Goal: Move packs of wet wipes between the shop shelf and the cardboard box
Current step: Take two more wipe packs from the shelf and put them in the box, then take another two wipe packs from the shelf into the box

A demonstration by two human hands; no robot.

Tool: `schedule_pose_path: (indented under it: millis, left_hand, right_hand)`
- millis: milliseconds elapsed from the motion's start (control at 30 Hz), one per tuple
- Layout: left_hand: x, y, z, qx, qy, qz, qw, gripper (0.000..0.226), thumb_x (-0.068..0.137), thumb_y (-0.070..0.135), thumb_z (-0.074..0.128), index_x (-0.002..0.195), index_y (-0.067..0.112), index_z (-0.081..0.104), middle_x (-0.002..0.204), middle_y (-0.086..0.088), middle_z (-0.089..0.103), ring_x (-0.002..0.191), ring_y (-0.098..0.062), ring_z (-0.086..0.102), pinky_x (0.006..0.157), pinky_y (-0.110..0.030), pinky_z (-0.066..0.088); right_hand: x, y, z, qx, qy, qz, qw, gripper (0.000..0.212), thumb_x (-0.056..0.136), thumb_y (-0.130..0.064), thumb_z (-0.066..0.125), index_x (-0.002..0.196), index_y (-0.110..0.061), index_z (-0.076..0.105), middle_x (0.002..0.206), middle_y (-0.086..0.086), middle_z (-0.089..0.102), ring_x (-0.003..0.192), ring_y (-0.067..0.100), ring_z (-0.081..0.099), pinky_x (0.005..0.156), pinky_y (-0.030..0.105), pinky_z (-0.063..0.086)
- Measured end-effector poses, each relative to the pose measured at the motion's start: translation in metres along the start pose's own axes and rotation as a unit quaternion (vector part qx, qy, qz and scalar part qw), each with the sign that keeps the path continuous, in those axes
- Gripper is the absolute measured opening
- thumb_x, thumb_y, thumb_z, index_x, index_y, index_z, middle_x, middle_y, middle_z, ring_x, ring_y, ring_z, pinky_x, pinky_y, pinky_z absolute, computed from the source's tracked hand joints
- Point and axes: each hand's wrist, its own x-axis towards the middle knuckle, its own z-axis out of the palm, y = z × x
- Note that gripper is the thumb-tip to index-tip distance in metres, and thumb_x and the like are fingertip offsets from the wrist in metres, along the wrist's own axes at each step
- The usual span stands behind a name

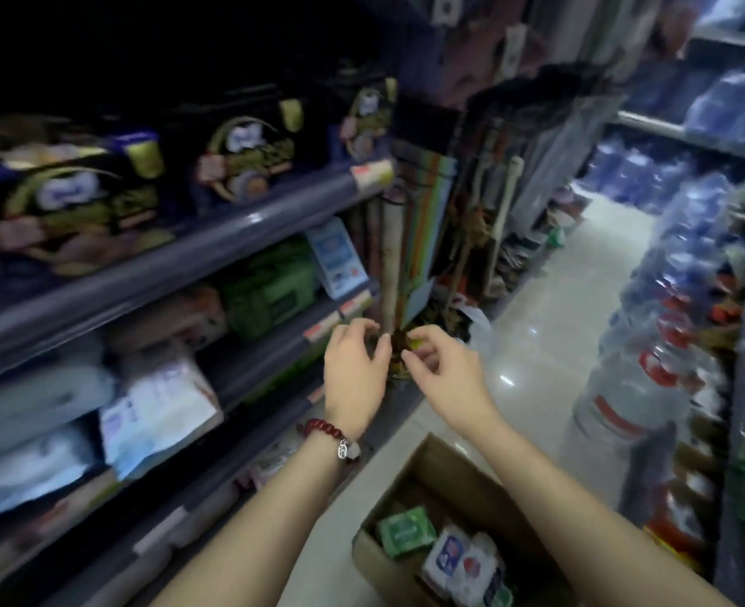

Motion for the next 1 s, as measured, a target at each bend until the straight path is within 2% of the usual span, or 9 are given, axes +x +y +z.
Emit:
schedule_pose_path:
  millis: [167, 333, 400, 533, 667, 767, 867, 933, 1000]
  left_hand:
    - [-0.017, 0.005, -0.067, 0.015, 0.131, -0.037, 0.991, 0.017, 0.090, 0.021, 0.059, 0.104, 0.012, 0.063, 0.100, -0.005, 0.058, 0.091, -0.015, 0.057, 0.078, -0.015, 0.034]
    - [-0.051, -0.002, -0.133, 0.031, 0.221, -0.077, 0.972, 0.017, 0.091, 0.023, 0.057, 0.104, 0.013, 0.061, 0.099, 0.000, 0.055, 0.092, -0.018, 0.058, 0.083, -0.025, 0.044]
    - [-0.071, -0.009, -0.163, 0.039, 0.252, -0.093, 0.963, 0.018, 0.092, 0.025, 0.056, 0.105, 0.014, 0.061, 0.102, 0.000, 0.057, 0.093, -0.014, 0.056, 0.078, -0.020, 0.039]
    - [-0.110, -0.028, -0.215, 0.048, 0.307, -0.125, 0.942, 0.019, 0.093, 0.023, 0.056, 0.110, 0.014, 0.061, 0.100, 0.005, 0.053, 0.092, -0.008, 0.051, 0.074, -0.012, 0.031]
    - [-0.150, -0.058, -0.260, 0.066, 0.343, -0.162, 0.923, 0.019, 0.091, 0.021, 0.059, 0.107, 0.011, 0.062, 0.102, 0.000, 0.057, 0.093, -0.010, 0.052, 0.076, -0.012, 0.031]
    - [-0.175, -0.086, -0.290, 0.085, 0.366, -0.202, 0.904, 0.020, 0.090, 0.022, 0.059, 0.107, 0.011, 0.062, 0.100, 0.000, 0.056, 0.096, -0.016, 0.056, 0.079, -0.017, 0.036]
    - [-0.189, -0.112, -0.312, 0.093, 0.359, -0.247, 0.895, 0.026, 0.091, 0.025, 0.058, 0.114, 0.013, 0.060, 0.110, -0.004, 0.057, 0.105, -0.021, 0.055, 0.088, -0.027, 0.044]
    - [-0.190, -0.126, -0.321, 0.095, 0.345, -0.265, 0.896, 0.029, 0.091, 0.027, 0.058, 0.117, 0.015, 0.059, 0.117, -0.007, 0.055, 0.111, -0.024, 0.052, 0.092, -0.032, 0.044]
    - [-0.185, -0.135, -0.325, 0.115, 0.329, -0.282, 0.894, 0.036, 0.090, 0.032, 0.059, 0.121, 0.015, 0.057, 0.124, -0.008, 0.052, 0.115, -0.026, 0.047, 0.095, -0.036, 0.043]
  right_hand:
    - [0.008, -0.062, 0.012, 0.014, -0.065, -0.115, 0.991, 0.023, 0.091, -0.025, 0.064, 0.113, -0.019, 0.064, 0.080, -0.008, 0.063, 0.074, 0.009, 0.061, 0.073, 0.022, 0.050]
    - [-0.005, -0.119, 0.039, 0.044, -0.118, -0.186, 0.975, 0.019, 0.092, -0.024, 0.062, 0.111, -0.020, 0.061, 0.075, -0.014, 0.058, 0.070, 0.002, 0.057, 0.061, 0.008, 0.042]
    - [-0.019, -0.145, 0.057, 0.061, -0.141, -0.212, 0.965, 0.016, 0.092, -0.023, 0.063, 0.108, -0.021, 0.061, 0.074, -0.012, 0.058, 0.067, 0.002, 0.056, 0.058, 0.005, 0.042]
    - [-0.051, -0.191, 0.094, 0.097, -0.181, -0.259, 0.944, 0.018, 0.090, -0.018, 0.065, 0.107, -0.015, 0.064, 0.074, -0.009, 0.059, 0.065, 0.001, 0.056, 0.059, 0.006, 0.043]
    - [-0.085, -0.228, 0.135, 0.093, -0.213, -0.286, 0.929, 0.022, 0.090, -0.021, 0.064, 0.112, -0.016, 0.063, 0.085, -0.006, 0.061, 0.075, 0.005, 0.057, 0.064, 0.011, 0.042]
    - [-0.103, -0.244, 0.170, 0.066, -0.222, -0.300, 0.925, 0.028, 0.092, -0.028, 0.062, 0.119, -0.018, 0.059, 0.112, -0.002, 0.058, 0.102, 0.011, 0.055, 0.080, 0.018, 0.039]
    - [-0.110, -0.250, 0.199, 0.030, -0.214, -0.277, 0.936, 0.038, 0.092, -0.033, 0.060, 0.126, -0.019, 0.053, 0.126, -0.001, 0.048, 0.120, 0.018, 0.046, 0.093, 0.028, 0.042]
    - [-0.109, -0.248, 0.209, 0.006, -0.191, -0.257, 0.947, 0.042, 0.091, -0.034, 0.061, 0.129, -0.018, 0.051, 0.129, 0.000, 0.045, 0.123, 0.022, 0.043, 0.098, 0.035, 0.043]
    - [-0.105, -0.244, 0.212, -0.008, -0.162, -0.235, 0.958, 0.043, 0.092, -0.033, 0.061, 0.129, -0.016, 0.050, 0.130, 0.003, 0.044, 0.124, 0.023, 0.042, 0.099, 0.036, 0.041]
